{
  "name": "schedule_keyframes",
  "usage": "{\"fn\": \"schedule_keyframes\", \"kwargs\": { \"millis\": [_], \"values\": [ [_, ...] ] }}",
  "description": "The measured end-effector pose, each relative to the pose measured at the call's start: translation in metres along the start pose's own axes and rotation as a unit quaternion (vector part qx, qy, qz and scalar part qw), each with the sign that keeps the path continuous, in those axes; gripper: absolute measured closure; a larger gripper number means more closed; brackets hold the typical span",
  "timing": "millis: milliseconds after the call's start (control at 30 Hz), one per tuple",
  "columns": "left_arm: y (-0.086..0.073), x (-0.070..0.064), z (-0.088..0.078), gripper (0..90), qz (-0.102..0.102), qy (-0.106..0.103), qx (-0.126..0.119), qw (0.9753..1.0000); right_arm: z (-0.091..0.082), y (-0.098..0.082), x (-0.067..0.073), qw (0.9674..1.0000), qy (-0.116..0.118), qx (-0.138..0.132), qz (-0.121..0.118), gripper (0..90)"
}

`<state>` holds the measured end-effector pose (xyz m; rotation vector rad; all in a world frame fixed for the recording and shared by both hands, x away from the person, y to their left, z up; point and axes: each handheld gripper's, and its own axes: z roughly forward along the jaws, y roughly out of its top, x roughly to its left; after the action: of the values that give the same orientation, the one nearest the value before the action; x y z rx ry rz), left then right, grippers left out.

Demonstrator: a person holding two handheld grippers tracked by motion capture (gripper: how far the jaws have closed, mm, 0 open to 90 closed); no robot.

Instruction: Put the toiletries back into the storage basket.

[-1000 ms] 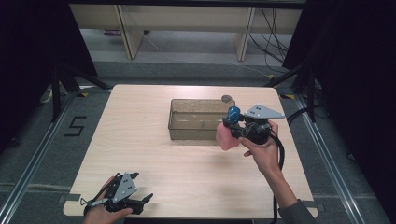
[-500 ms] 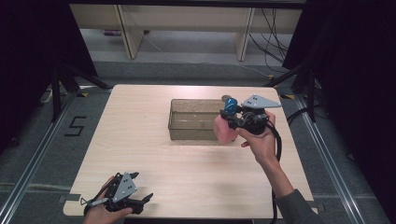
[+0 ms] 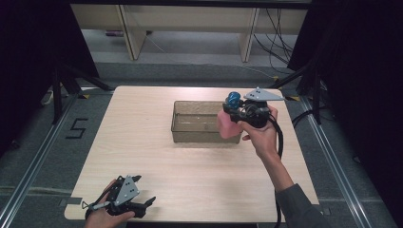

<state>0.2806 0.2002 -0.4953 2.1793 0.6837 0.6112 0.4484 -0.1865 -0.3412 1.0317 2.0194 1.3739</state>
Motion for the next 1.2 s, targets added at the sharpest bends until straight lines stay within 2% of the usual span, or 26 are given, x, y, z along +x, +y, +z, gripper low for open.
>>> {"fn": "schedule_keyframes", "kwargs": {
  "millis": [33, 67, 167, 200, 233, 267, 300, 367, 400, 467, 500, 533, 567, 600, 633, 800, 900, 1000, 1033, 1133, 1200],
  "values": [
    [0.000, 0.000, 0.000, 14.8, 0.003, -0.002, 0.001, 1.0000, 0.003, 0.001, -0.003, 0.9999, -0.005, -0.009, -0.013, 53.8],
    [0.000, 0.000, 0.000, 14.8, 0.004, 0.006, 0.001, 1.0000, 0.005, 0.001, -0.004, 0.9999, -0.003, -0.009, -0.009, 53.8],
    [0.000, 0.000, 0.000, 14.8, 0.001, -0.001, 0.001, 1.0000, 0.009, 0.003, -0.006, 0.9999, -0.010, -0.001, -0.001, 53.8],
    [0.000, 0.000, 0.000, 14.8, 0.003, 0.000, 0.001, 1.0000, 0.012, 0.003, -0.008, 0.9999, -0.012, -0.005, -0.009, 53.8],
    [0.000, 0.000, 0.000, 14.8, 0.002, 0.000, -0.001, 1.0000, 0.013, 0.003, -0.007, 0.9999, -0.015, 0.003, 0.000, 53.8],
    [0.000, 0.000, 0.000, 14.8, 0.002, 0.000, -0.001, 1.0000, 0.015, 0.003, -0.009, 0.9997, -0.022, -0.003, -0.010, 53.8],
    [0.000, 0.000, -0.001, 14.8, 0.000, -0.002, -0.001, 1.0000, 0.017, 0.003, -0.009, 0.9998, -0.020, -0.001, -0.001, 53.8],
    [0.000, 0.000, -0.001, 14.8, 0.001, -0.001, 0.000, 1.0000, 0.019, 0.004, -0.012, 0.9997, -0.022, -0.001, -0.007, 53.8],
    [0.000, 0.000, -0.001, 14.8, 0.004, 0.000, 0.001, 1.0000, 0.023, 0.003, -0.014, 0.9997, -0.026, -0.002, -0.001, 53.8],
    [0.000, 0.000, -0.001, 14.8, 0.004, -0.001, 0.001, 1.0000, 0.024, 0.003, -0.015, 0.9998, -0.021, -0.001, -0.002, 53.8],
    [0.000, -0.001, 0.000, 14.8, 0.003, -0.007, 0.002, 1.0000, 0.025, 0.003, -0.017, 0.9996, -0.026, 0.002, -0.002, 53.8],
    [0.000, -0.001, 0.000, 14.8, 0.003, -0.010, 0.003, 0.9999, 0.031, 0.001, -0.020, 0.9997, -0.022, 0.002, 0.008, 53.8],
    [0.000, -0.001, 0.000, 14.8, 0.005, -0.008, 0.004, 0.9999, 0.032, 0.001, -0.021, 0.9997, -0.025, 0.001, 0.007, 53.8],
    [0.000, -0.001, 0.000, 14.8, 0.005, -0.008, 0.004, 0.9999, 0.033, 0.000, -0.021, 0.9993, -0.026, 0.005, 0.027, 53.8],
    [0.000, -0.001, 0.000, 14.9, 0.005, -0.008, 0.003, 1.0000, 0.035, -0.001, -0.024, 0.9993, -0.032, 0.004, 0.020, 53.8],
    [0.000, 0.000, -0.001, 14.8, 0.003, -0.001, 0.000, 1.0000, 0.042, -0.004, -0.030, 0.9986, -0.042, 0.009, 0.030, 53.8],
    [0.000, 0.000, -0.001, 14.9, 0.003, -0.005, 0.002, 1.0000, 0.046, -0.006, -0.033, 0.9983, -0.051, 0.010, 0.024, 53.8],
    [0.000, -0.001, 0.000, 14.8, 0.003, -0.002, -0.001, 1.0000, 0.048, -0.008, -0.033, 0.9983, -0.054, 0.009, 0.021, 53.8],
    [0.000, -0.001, -0.001, 14.8, 0.002, -0.002, 0.000, 1.0000, 0.048, -0.008, -0.033, 0.9983, -0.050, 0.014, 0.027, 53.8],
    [0.000, 0.000, -0.001, 14.8, 0.003, -0.005, -0.001, 1.0000, 0.051, -0.010, -0.034, 0.9985, -0.050, 0.012, 0.021, 53.8],
    [0.000, -0.001, -0.001, 14.8, 0.001, -0.008, -0.001, 1.0000, 0.052, -0.012, -0.034, 0.9981, -0.053, 0.015, 0.029, 53.8]
  ]
}}
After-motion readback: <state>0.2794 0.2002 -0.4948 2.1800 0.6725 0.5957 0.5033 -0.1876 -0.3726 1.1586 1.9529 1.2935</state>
